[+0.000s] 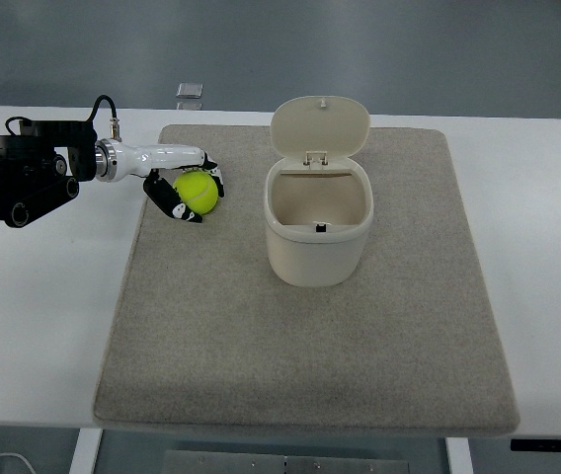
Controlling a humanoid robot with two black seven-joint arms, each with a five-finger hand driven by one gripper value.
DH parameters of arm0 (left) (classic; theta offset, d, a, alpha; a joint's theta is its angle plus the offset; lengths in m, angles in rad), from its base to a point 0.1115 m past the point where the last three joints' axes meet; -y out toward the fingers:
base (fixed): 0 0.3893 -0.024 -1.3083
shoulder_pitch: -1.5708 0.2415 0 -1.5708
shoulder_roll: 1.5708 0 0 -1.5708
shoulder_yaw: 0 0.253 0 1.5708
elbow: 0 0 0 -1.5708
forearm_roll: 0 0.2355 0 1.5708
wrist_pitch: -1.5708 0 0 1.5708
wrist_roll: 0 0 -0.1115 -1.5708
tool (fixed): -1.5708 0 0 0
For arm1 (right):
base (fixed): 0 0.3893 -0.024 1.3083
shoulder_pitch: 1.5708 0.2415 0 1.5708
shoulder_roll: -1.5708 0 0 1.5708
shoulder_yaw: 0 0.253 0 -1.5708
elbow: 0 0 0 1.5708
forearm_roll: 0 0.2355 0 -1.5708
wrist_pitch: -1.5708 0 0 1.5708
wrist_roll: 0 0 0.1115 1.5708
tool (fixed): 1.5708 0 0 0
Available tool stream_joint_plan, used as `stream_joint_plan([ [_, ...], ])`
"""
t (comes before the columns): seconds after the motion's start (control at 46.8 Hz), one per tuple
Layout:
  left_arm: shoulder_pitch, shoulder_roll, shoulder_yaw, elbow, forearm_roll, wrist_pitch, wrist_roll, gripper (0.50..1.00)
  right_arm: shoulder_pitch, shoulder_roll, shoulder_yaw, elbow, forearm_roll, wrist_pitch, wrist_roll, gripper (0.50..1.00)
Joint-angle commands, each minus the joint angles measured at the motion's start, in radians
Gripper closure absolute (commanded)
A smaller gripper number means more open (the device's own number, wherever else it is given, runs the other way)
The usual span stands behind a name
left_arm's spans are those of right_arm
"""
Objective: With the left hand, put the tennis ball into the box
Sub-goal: 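Close the left hand fingers around the tennis ball, then lift the ball high with the left hand, swinging the arm up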
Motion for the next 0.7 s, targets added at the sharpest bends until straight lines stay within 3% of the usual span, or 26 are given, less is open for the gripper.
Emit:
stream_joint_plan([
  [0.0, -0.001, 0.0, -0.002, 0.0, -0.006, 0.0, -0.003, 1.0, 0.0, 0.0, 0.0, 0.001, 0.0, 0.0, 0.0, 0.562],
  [0.149, -0.004, 0.0, -0.032, 0.0, -0.02, 0.0, -0.003, 1.0, -0.001, 0.0, 0.0, 0.0, 0.0, 0.0, 0.0, 0.562],
  [0.299, -0.012, 0.002, -0.193, 0.022, -0.133, -0.015, -0.001, 1.0, 0.0, 0.0, 0.0, 0.0, 0.0, 0.0, 0.0, 0.562],
  [0.491, -0.015, -0.001, -0.435, 0.1, -0.499, -0.092, -0.001, 1.0, 0.0, 0.0, 0.0, -0.001, 0.0, 0.0, 0.0, 0.562],
  [0.683, -0.052, -0.023, -0.489, 0.095, -0.84, -0.133, -0.001, 1.0, 0.0, 0.0, 0.0, 0.001, 0.0, 0.0, 0.0, 0.562],
])
